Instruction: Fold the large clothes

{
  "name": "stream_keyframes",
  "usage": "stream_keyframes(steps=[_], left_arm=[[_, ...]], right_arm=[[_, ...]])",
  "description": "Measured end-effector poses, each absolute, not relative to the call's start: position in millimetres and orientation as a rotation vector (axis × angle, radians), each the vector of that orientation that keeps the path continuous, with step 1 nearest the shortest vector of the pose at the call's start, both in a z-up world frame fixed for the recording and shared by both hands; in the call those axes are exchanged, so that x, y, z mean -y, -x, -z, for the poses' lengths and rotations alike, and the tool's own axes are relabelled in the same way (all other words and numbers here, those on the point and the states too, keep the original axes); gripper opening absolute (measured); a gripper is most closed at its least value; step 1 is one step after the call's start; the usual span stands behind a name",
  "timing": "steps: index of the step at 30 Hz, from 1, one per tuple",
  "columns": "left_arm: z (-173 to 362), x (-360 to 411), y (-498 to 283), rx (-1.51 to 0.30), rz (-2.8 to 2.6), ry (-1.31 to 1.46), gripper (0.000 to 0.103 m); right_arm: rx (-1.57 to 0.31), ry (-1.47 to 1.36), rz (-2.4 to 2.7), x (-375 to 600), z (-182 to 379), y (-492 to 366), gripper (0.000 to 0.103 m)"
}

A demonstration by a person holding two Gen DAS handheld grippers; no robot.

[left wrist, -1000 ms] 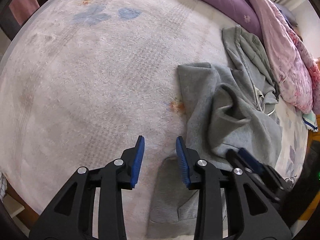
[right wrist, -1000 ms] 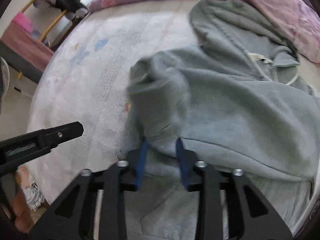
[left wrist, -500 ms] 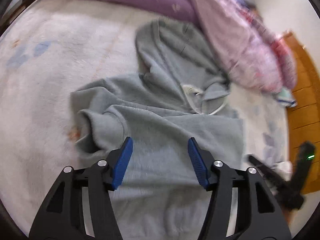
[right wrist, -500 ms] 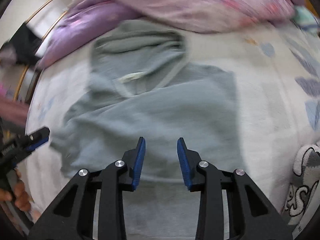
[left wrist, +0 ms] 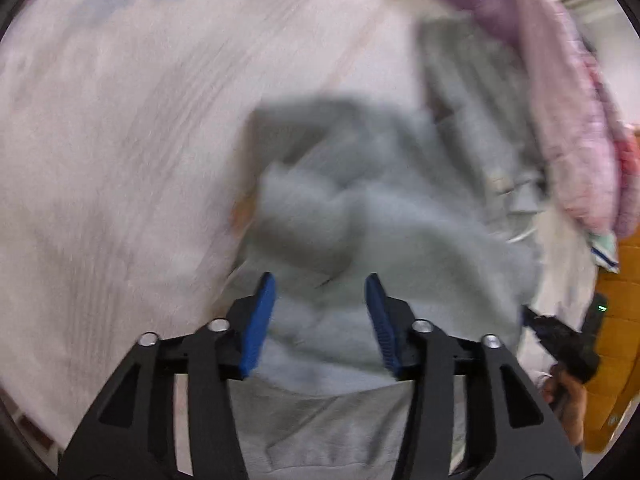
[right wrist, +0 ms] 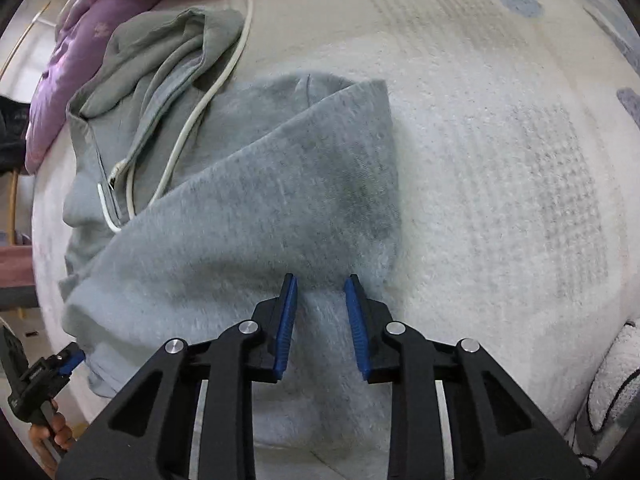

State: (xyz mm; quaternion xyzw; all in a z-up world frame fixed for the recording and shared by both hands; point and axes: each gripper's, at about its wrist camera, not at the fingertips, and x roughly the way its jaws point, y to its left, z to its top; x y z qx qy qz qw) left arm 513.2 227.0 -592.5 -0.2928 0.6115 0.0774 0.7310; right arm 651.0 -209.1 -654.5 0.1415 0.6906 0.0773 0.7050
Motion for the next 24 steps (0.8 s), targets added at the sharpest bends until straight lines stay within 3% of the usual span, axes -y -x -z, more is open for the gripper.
stream_keyframes(steps=[2,7,11,15,17,24], left_arm=[[569,-225,-531,-1.288,-0.135,0.618,0.091],[559,-224,-622,-1.188,-0.047,0.608,0.091],[587,-227,-705,-1.209,-0.036,0.555,0.091],[612,-224,-766,-1.243,-0.052,0.440,0.091],[623,-224,-783,-1.244,-0.066,0.412,0.091],[662,-232,-813,-1.288,-0.099,0.443,0.091]], right_arm=[[-1.482,-0.305,-0.207,206,627,-658,0.028],[-1.380,-0.302,-0.339,179,595,-714,0.030],[-1.296,-0.190,-0.423,136,590,-776,0.044],[-1.281,-0.202,-0.449,112,601,-829,0.050],[-1.271,-0.180,-0.448,103,608,-847,0.057],[-1.339,-0.240,-0.446,87,654,-898,0.059]])
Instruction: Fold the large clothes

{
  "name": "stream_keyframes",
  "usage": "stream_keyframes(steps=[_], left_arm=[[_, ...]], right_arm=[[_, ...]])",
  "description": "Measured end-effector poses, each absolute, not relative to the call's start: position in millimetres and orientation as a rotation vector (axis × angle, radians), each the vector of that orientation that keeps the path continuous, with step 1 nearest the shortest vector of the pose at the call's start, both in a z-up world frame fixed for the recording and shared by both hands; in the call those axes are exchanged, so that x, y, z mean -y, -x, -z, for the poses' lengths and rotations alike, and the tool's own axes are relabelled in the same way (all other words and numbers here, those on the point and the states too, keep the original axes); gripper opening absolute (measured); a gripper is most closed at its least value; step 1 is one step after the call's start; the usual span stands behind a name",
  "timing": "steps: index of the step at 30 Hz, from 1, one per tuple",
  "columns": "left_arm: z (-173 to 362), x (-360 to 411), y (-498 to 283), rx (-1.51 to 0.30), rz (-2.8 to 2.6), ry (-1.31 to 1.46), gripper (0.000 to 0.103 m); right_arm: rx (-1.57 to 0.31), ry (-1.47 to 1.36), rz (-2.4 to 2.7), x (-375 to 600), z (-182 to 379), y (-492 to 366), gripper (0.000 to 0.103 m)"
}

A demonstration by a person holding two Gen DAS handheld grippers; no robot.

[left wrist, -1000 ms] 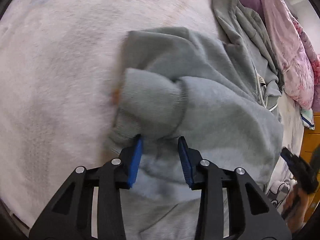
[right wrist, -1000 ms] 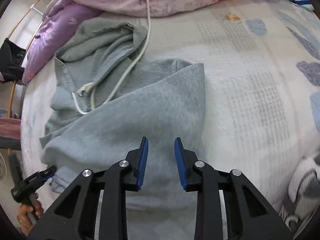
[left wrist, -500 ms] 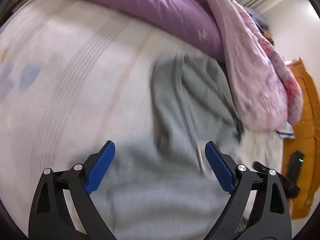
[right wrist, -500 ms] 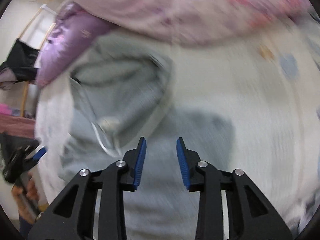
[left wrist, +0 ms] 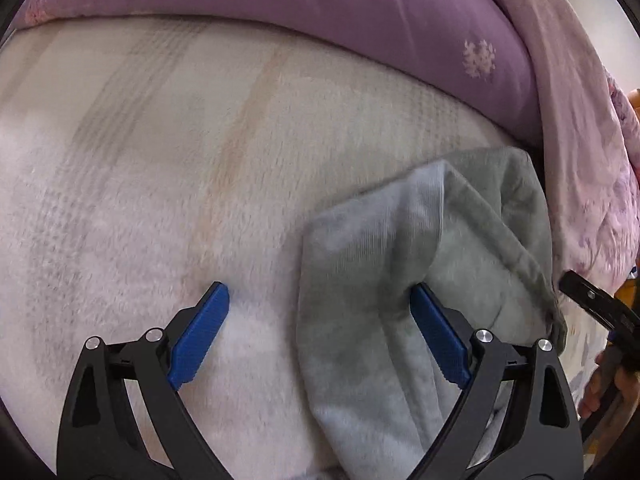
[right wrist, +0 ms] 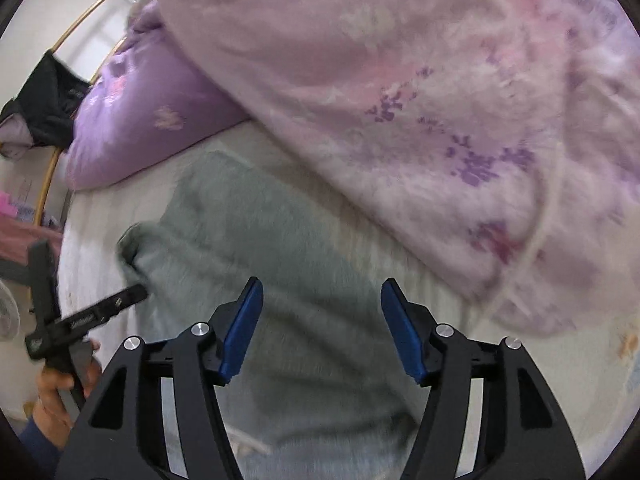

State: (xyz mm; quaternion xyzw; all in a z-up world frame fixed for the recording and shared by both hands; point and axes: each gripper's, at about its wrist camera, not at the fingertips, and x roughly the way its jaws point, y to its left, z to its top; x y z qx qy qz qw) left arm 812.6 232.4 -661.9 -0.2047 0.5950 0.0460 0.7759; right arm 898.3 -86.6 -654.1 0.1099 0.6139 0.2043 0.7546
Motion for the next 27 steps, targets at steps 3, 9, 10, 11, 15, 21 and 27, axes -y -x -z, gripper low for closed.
stream_keyframes(steps=[3,9,10,11,15,21,27], left_arm=[[662,-226,-821,-1.267,-0.086,0.393,0.090],[643,-199,-821,-1.214,-0.039,0.231,0.010],[634,-197,-817,-1.185,-0.034,0.216,0.010],[622,-195,-809,-1.145,-0.017,0.215,0.009],[580,-194,-763,-1.036,0.045,0.242,0.009],[534,-186,-649,-0.968,0.080,0.258,0.009],[564,-165,-548,-1.124,0.147,0.344,0.022]], right_arm=[[-1.389,-0.254,-0.433,83,672,-905,0.059],[-1.275,-0.237,-0.440,86,648,-884,0.007],[-1.240,-0.239,-0.453,89,638,-877,0.007],[-1.210,-0.252,-0.471,93,627,-869,0.007],[-1.075,-0.233,-0.546,109,574,-817,0.007],[-0.999,-0.260,-0.618,145,525,-711,0.007],[-1.168,-0.238,-0.537,163,553,-594,0.008]])
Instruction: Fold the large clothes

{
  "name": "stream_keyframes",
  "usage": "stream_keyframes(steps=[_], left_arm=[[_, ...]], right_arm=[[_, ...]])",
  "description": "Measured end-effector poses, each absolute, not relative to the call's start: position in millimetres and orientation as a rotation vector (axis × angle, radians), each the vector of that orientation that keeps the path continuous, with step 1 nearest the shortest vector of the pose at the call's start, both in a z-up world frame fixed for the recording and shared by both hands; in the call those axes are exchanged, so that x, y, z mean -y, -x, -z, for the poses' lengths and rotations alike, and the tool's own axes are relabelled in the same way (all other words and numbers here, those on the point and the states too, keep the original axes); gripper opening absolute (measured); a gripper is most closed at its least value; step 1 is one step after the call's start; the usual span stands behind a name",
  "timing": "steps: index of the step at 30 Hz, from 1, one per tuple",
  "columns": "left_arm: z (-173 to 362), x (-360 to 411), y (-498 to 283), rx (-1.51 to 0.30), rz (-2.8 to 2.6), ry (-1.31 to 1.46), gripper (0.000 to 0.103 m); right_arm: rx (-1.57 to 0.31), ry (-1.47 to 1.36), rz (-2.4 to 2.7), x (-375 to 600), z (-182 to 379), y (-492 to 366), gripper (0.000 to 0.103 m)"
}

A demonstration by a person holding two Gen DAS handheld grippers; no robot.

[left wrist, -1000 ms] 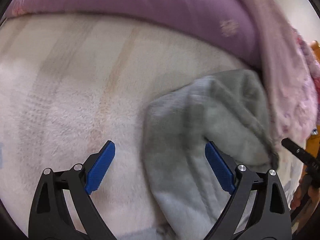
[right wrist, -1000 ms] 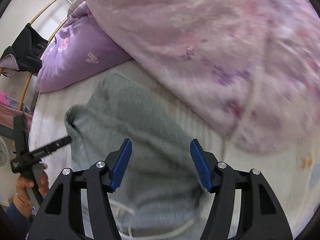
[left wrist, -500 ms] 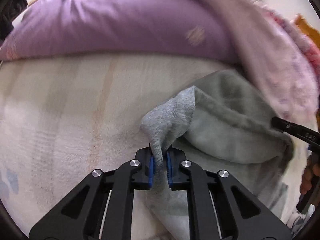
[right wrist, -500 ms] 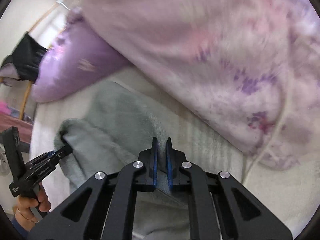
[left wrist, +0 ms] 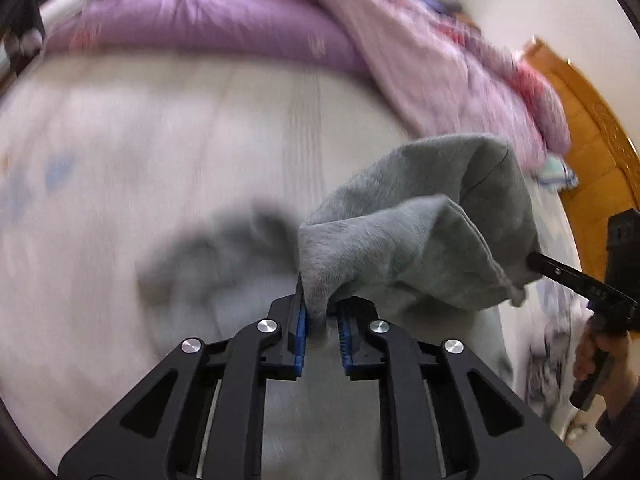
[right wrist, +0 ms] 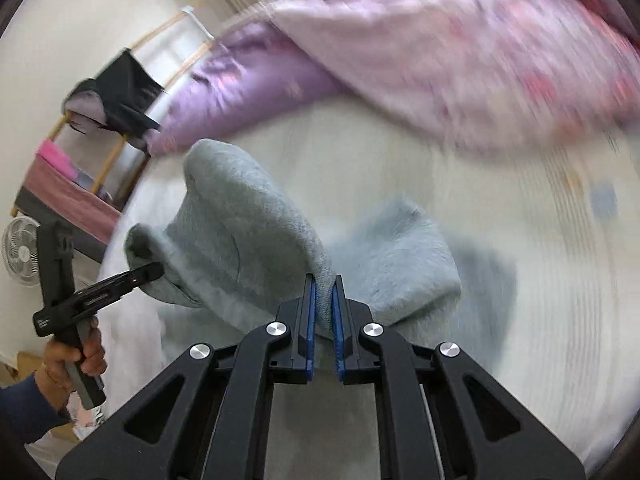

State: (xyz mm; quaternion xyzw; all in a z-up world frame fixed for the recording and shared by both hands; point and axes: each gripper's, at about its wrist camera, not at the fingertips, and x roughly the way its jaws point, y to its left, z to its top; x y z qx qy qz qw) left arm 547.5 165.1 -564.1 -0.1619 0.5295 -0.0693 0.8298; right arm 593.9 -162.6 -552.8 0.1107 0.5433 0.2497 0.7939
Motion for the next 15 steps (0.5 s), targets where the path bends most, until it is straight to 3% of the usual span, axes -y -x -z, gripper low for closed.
stream_keyframes(steps=[2,5,6,8,11,15], left_arm=[[579,-157,-511,-1.206,0.142,0.352,0.034],[595,-145,-474,-1.304,0.108,0.382,0.042],[596,-145,-462,-1.325,0.091,0.419,0.052],[587,-148,-447,-1.306,0.063,0.488,0.053],[570,-151,-435,-1.276,0.049,0.531,0.055],[547,-154,-437,-1.197,0.019,0.515,0.063]], right_arm=[[-1.286,-0.202,-0.457,171,581,-559,0.012],[-1.379,-0.228,-0.384,185,599,-536,0.012],[-1.393,-0.259,-0.367,189,598,-532,0.014],[-1.376,-0.296,-0.351,193,588,-528,0.016],[-1.278,-0.389,-0.359,191,551,-536,0.027],[-1.211,-0.444,-0.453,156,524,-570,0.029]])
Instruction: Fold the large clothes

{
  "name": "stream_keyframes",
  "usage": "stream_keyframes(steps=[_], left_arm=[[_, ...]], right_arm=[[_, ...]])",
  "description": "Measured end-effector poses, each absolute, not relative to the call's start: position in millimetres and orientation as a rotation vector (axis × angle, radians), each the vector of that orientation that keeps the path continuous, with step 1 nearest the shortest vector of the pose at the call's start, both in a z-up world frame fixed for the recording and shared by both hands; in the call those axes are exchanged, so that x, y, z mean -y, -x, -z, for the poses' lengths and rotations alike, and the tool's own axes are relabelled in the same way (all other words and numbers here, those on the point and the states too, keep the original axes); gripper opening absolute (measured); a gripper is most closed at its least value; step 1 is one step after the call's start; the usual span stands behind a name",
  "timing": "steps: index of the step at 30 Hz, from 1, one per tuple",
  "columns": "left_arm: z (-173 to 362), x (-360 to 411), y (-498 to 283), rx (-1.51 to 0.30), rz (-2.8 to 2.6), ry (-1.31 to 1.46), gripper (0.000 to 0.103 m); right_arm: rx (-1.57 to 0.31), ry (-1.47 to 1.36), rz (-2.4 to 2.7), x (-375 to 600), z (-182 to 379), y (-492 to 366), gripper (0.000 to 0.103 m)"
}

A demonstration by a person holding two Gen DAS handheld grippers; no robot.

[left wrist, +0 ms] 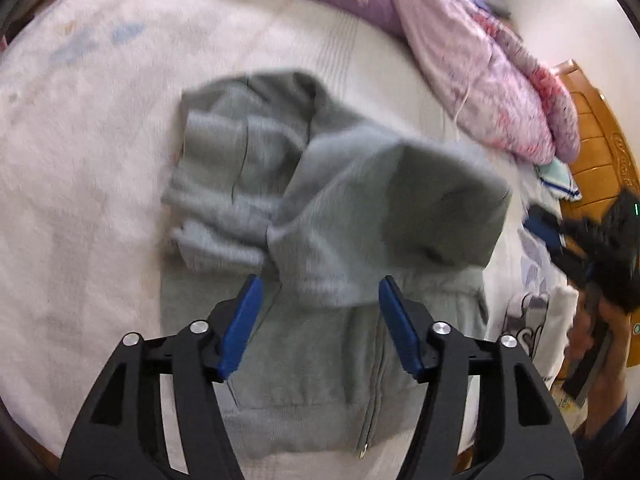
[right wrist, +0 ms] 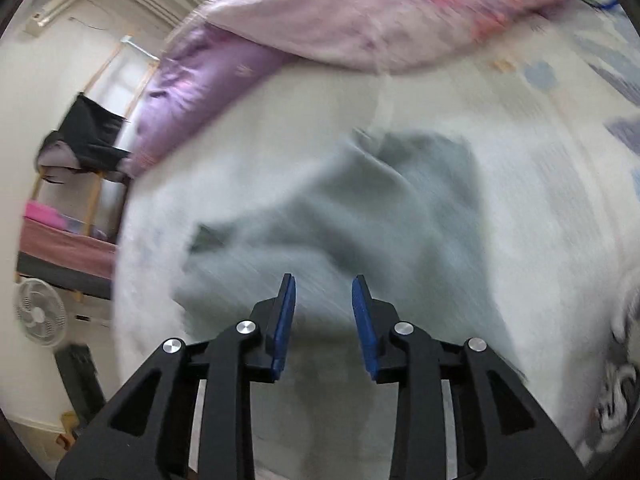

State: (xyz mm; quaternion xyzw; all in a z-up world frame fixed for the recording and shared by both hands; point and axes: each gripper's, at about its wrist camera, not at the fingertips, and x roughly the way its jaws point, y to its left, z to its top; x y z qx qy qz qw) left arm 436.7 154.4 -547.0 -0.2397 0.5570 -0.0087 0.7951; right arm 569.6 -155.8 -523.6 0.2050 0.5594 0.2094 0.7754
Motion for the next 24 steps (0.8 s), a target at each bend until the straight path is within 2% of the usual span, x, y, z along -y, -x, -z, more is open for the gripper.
stream_keyframes(steps=[4,6,8,11,14,15,17,19,24], left_arm=[[532,-160,-457,-1.139,-0.015,0.504,0.063],[525,-162,-474,-1.115,-0.049,0.506,0.063],[519,-161,-489,-1.087,-0.038,0.515,0.064],[517,-155,-505,-1.091,-0.034,0.487,0.071],[536,-145,-518,-1.146,-0.042,0.448,0.071],[541,-144,-519,-1.174,-0.054,0.438,0.071],[555,-144,-521,-1.223,-0.065,0.449,0.071],[564,-148,-524,-1.252,-0.077,0.468,0.071],[569,-158,-540,-1.255,-0.102,0.473,0.078]], right_arm=[[-1.315,-0.451,-0.521,103,555,-620,0.028],[-1.425,-0.422,-0.501,90,578,-618,0.021],[-1.523,-0.430,-0.493,83,596,-591,0.018],[-1.661,-0.445,-0.422,85,620,-539,0.017],[-1.781,-0.475,-0.308,93,666,-487,0.017],[-1.790,-0.499,-0.281,96,676,-480,0.013],[-1.738,-0.577,-0.289,104,678,-474,0.013],[-1.706,-0.592,-0.316,107,663,-481,0.017],[-1.509,-0.547,-0.328,127,586,-533,0.019]])
